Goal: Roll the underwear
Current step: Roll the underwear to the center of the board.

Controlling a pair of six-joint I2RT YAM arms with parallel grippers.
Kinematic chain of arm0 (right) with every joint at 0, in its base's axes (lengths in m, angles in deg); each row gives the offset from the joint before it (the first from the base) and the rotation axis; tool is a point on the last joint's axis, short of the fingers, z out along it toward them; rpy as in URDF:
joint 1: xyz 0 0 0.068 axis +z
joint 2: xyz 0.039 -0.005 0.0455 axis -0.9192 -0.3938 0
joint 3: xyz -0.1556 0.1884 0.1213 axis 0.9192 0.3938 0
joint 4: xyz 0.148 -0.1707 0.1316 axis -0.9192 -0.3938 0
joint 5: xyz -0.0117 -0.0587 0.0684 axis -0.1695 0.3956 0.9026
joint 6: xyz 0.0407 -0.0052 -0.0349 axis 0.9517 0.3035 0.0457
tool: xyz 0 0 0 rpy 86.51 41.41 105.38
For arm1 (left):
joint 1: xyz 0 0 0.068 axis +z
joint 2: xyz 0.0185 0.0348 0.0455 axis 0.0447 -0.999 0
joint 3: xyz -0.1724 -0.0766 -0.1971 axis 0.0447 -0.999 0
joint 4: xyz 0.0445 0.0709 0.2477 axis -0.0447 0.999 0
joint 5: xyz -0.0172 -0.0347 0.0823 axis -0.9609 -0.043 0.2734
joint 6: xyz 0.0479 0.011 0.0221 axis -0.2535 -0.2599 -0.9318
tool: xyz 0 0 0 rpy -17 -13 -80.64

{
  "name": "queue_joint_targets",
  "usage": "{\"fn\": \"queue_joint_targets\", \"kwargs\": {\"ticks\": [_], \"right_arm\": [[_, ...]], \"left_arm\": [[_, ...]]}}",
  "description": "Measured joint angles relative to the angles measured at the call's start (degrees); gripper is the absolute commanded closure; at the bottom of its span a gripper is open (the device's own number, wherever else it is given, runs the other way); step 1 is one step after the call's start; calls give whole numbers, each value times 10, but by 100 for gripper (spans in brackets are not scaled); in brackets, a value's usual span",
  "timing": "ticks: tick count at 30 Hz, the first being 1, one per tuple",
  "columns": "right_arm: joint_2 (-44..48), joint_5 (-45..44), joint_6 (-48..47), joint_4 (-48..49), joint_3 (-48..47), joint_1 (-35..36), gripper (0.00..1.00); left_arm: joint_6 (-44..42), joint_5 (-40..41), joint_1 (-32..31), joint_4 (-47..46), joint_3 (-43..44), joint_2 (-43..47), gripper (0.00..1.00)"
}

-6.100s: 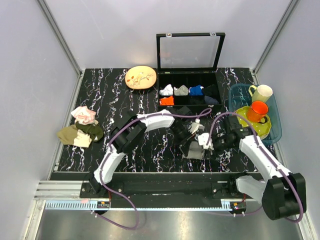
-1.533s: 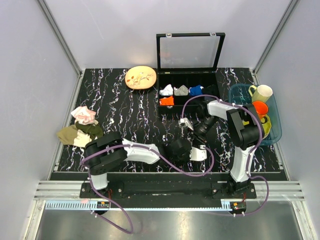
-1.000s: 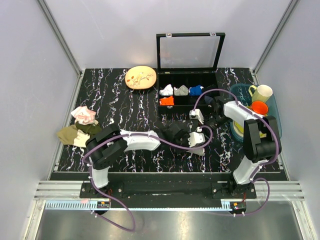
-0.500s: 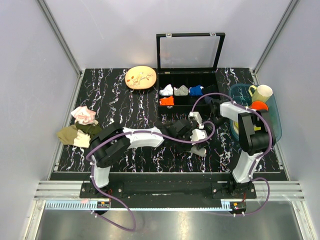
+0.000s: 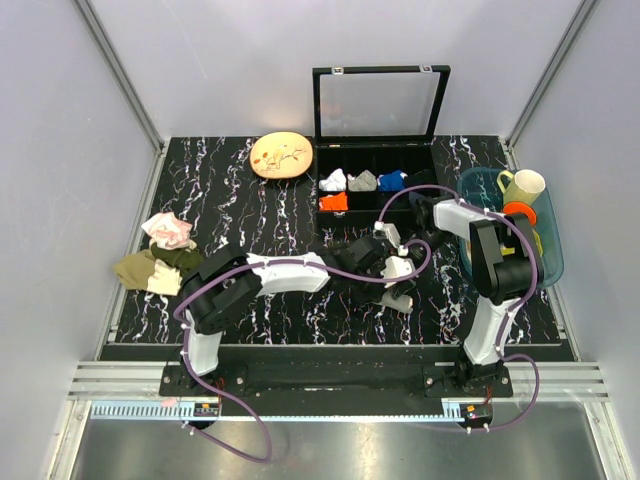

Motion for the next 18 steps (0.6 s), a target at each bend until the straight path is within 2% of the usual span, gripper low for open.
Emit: {"fn": "queue_joint_targets", "kwargs": {"ticks": [6,10,14,15,18], "right_arm": [[-28,4,21,-30,-27,10,23],[-27,-9,42,-26,-28,20,26],[-26,-19,56,-20,-28,27,42],[-26,-24,59,-18,-26,32,52],[-30,-35,68,-18,-21,52,62]], "left_arm": [[1,-1,0,8,6,-3,100],[1,-2,0,10,6,-3,100],[9,-5,1,15,6,-3,100],[12,-5,1,14,7,-4,100],[18,-7,3,13,7,-5,100]]}}
